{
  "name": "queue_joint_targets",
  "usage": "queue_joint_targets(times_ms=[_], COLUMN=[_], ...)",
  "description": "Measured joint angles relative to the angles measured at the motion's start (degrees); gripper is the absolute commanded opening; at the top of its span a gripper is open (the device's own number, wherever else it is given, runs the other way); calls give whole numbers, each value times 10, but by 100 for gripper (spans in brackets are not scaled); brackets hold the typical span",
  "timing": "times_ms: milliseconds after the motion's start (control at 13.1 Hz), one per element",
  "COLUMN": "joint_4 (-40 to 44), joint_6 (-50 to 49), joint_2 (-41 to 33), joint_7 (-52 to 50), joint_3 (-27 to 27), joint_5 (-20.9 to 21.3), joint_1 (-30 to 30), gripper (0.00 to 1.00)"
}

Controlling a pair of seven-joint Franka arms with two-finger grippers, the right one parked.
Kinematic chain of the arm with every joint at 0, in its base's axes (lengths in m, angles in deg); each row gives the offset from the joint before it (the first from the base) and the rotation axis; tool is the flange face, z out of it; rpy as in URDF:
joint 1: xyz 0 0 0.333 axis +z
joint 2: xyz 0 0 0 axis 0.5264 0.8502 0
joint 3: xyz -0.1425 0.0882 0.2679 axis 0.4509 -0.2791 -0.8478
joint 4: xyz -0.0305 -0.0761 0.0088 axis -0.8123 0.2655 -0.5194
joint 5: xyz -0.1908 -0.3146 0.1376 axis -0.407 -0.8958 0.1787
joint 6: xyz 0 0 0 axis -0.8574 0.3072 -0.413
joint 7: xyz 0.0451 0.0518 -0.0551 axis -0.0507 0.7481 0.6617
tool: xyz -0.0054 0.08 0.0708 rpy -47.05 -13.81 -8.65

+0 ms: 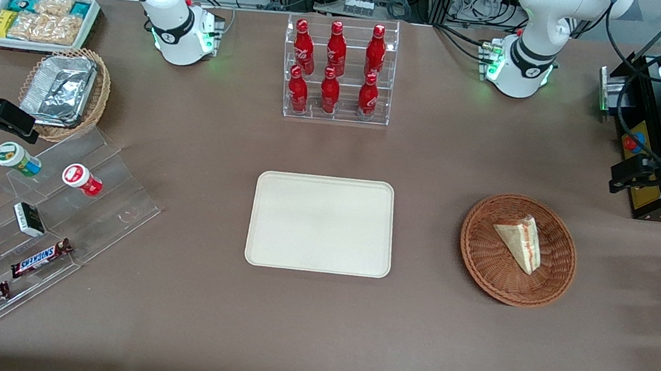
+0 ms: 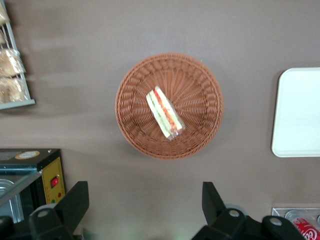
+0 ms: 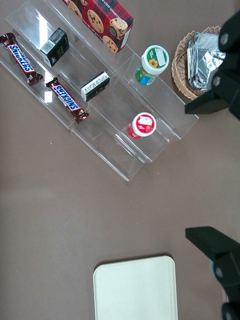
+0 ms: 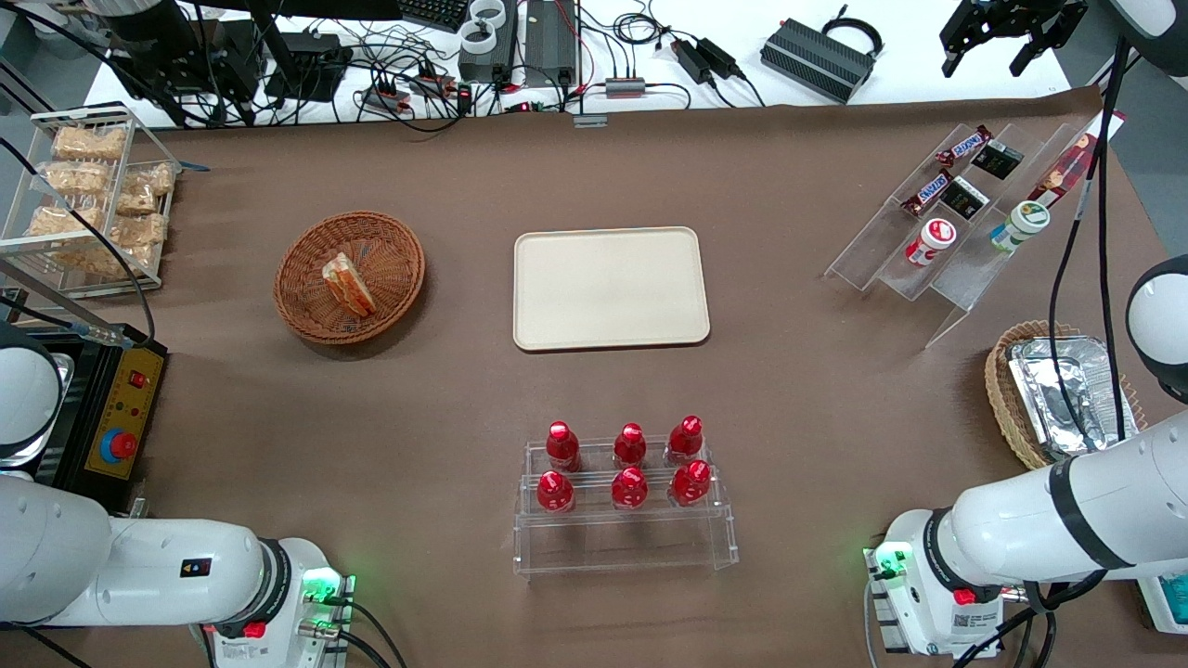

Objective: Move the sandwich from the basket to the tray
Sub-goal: 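Move the left gripper from rest toward the wicker basket, then lower the open left gripper over the wrapped sandwich in the basket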

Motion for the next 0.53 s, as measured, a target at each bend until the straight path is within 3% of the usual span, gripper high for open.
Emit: queue_joint_targets(times_ms=[381,533], joint_4=[-125,-178], joint_6=[146,214], joint_2=[4,4], joint_7=[-8,-56], joint_3=[0,0], joint_5=[0,-1], joint_1=[2,3], gripper=[100,100])
